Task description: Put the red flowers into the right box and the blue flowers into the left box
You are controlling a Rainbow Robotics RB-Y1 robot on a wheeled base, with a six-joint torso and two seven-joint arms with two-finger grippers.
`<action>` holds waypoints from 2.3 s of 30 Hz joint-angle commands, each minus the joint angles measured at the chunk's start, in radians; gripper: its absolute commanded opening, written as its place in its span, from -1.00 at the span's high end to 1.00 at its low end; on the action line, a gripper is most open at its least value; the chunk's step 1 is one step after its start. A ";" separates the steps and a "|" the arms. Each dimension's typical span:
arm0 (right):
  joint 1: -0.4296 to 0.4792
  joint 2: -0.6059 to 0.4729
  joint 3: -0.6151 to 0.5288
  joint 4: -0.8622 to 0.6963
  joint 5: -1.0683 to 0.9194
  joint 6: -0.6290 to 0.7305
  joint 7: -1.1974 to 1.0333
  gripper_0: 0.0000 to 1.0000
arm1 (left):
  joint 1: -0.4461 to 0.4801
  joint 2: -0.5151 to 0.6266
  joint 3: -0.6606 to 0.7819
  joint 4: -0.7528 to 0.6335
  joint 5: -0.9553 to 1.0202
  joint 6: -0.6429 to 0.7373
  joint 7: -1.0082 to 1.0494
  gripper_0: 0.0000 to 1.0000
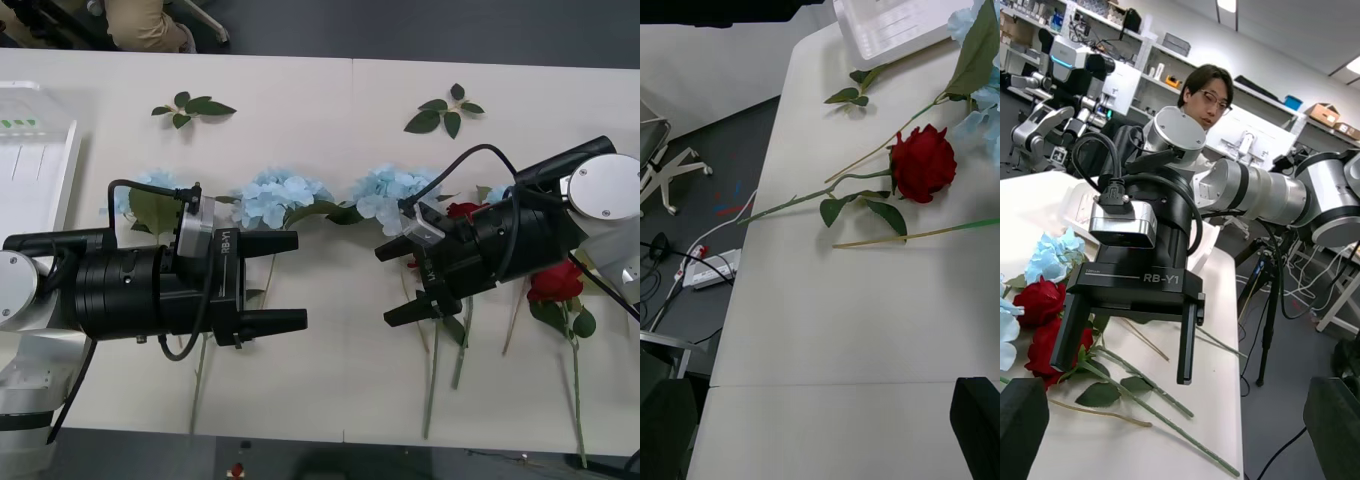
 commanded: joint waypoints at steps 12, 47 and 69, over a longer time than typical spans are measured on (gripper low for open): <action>0.069 0.046 0.009 -0.009 0.070 -0.007 -0.013 -1.00 | -0.028 0.003 0.009 -0.028 0.009 0.012 -0.005 -1.00; 0.564 -0.128 -0.503 -0.632 0.542 0.043 -1.246 -1.00 | -0.013 0.443 0.201 -0.082 -0.227 -0.079 0.655 -1.00; 0.437 -0.430 -0.236 -0.227 0.559 -0.201 -1.233 -1.00 | -0.088 0.402 0.161 0.044 -0.812 -0.083 0.931 -1.00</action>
